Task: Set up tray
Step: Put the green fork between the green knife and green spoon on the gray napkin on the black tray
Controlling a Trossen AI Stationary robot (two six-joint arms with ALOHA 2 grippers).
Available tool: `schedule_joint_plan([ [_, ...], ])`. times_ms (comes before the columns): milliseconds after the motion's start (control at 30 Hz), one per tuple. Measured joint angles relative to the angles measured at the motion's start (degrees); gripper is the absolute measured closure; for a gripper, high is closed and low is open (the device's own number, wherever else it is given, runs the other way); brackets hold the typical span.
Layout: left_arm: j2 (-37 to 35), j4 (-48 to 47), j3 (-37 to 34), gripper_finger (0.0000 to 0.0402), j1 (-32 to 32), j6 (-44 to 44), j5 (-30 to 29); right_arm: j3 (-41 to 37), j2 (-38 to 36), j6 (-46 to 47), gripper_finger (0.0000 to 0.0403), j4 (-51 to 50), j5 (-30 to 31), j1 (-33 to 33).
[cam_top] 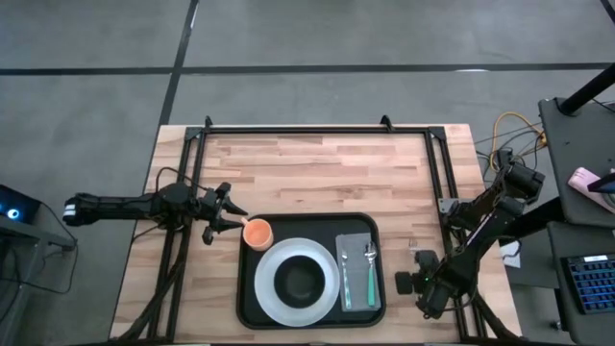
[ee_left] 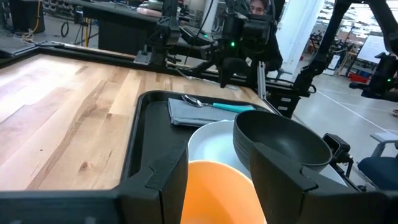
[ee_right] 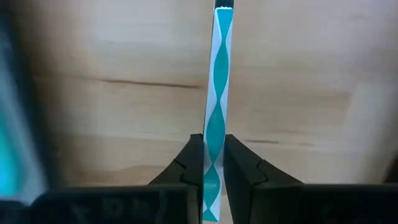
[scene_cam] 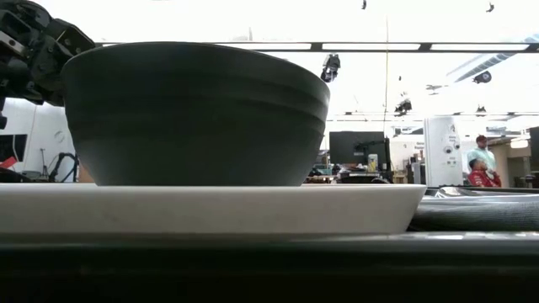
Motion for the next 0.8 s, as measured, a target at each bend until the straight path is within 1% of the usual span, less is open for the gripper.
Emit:
schedule_joint_plan([
  [200, 0.0, 0.0, 0.0, 0.0251, 0.0, 0.0, 0.0, 0.1, -2.3, -0.6, 0.0379, -0.3, 6.2, -0.2],
  [400, 0.0, 0.0, 0.0, 0.0251, 0.0, 0.0, 0.0, 0.1, -4.6, -1.4, 0.0379, -0.1, 14.5, -0.9],
  [633, 0.0, 0.0, 0.0, 0.0251, 0.0, 0.0, 0.0, 0.1, -5.8, -6.5, 0.0379, 1.5, 18.3, -3.8],
  [800, 0.0, 0.0, 0.0, 0.0251, 0.0, 0.0, 0.0, 0.1, -5.3, -14.6, 0.0379, 7.6, 19.6, -8.8],
])
